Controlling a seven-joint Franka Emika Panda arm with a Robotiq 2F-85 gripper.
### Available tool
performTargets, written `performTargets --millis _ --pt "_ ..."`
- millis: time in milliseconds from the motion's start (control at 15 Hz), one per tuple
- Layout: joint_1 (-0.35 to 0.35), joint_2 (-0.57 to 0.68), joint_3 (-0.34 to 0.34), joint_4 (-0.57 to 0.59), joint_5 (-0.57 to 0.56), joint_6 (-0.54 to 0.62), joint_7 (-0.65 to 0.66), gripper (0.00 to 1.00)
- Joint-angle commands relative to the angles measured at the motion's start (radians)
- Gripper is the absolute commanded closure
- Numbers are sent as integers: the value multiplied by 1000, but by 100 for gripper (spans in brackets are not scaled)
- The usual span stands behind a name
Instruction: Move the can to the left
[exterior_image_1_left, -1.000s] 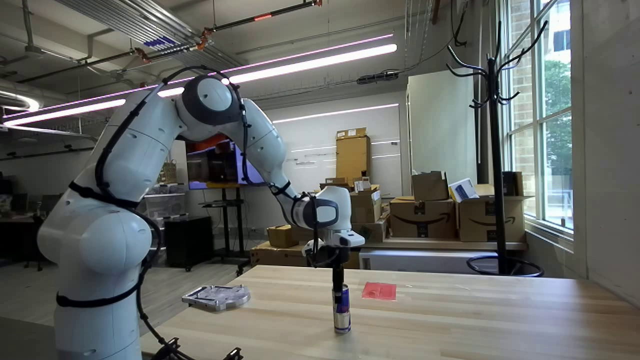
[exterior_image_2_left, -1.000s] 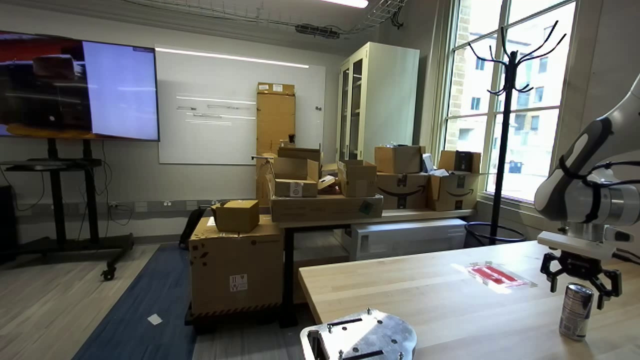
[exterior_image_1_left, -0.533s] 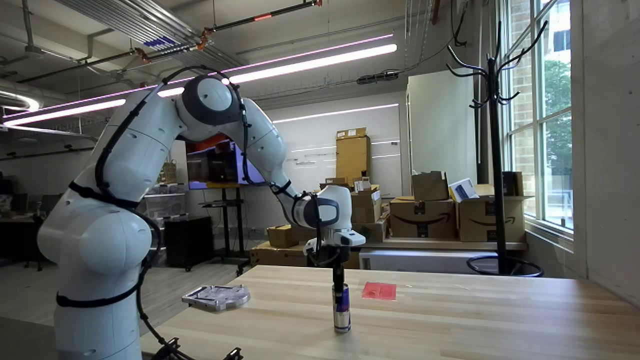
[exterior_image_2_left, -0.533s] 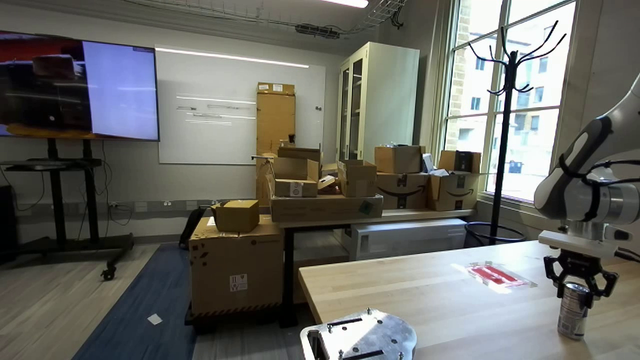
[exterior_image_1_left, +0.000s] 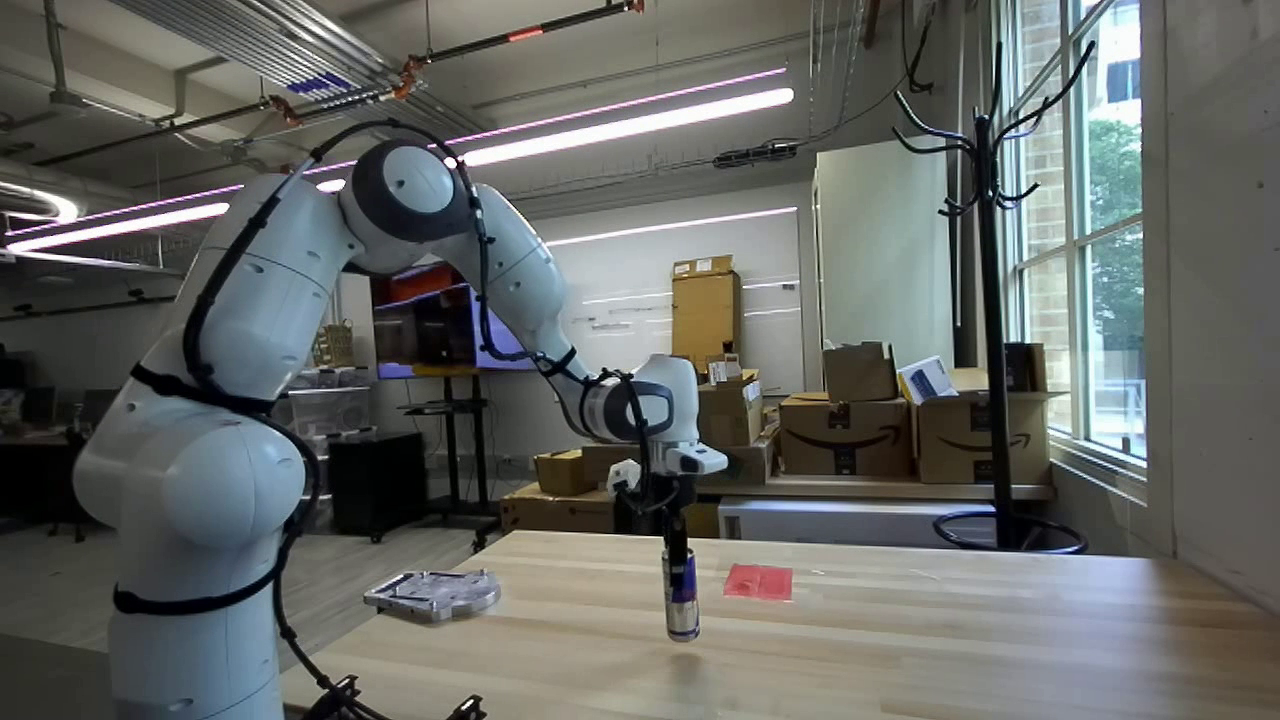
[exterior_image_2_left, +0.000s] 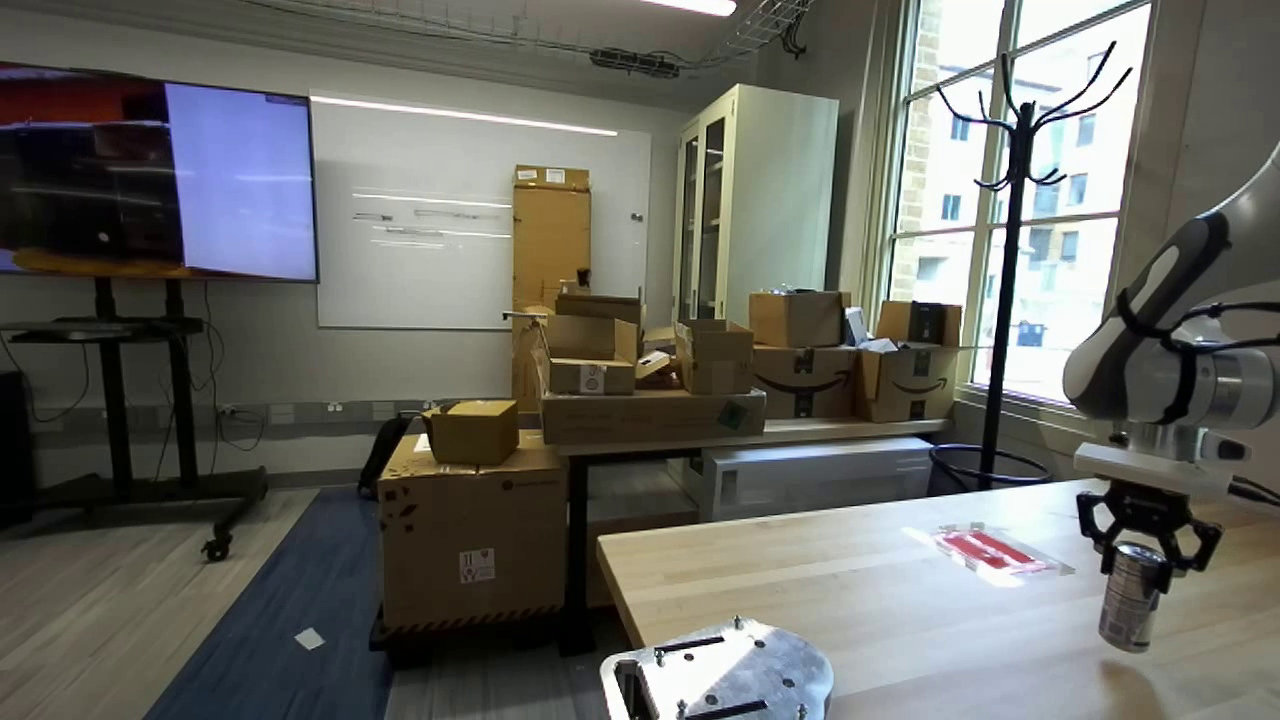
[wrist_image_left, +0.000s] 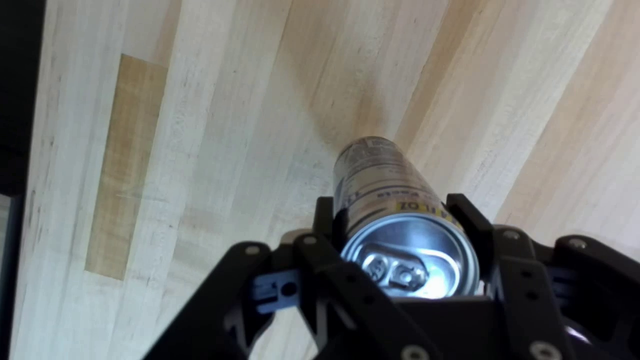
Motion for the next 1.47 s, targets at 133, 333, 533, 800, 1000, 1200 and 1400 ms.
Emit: performTargets --millis 133,333,533,800,1000,1200,1400 --pt "90 -211 67 -45 -57 -61 -57 67" --pt "165 -252 138 -20 -97 -100 -41 67" --pt "245 -273 213 21 -171 -160 -22 67" --pt "352 -245 319 135 -266 -274 -16 67" --pt "431 -186 392 263 -328 -379 -25 67" --pt "490 -79 439 392 -361 -444 -48 67" --pt "528 29 449 484 -359 -472 -69 67"
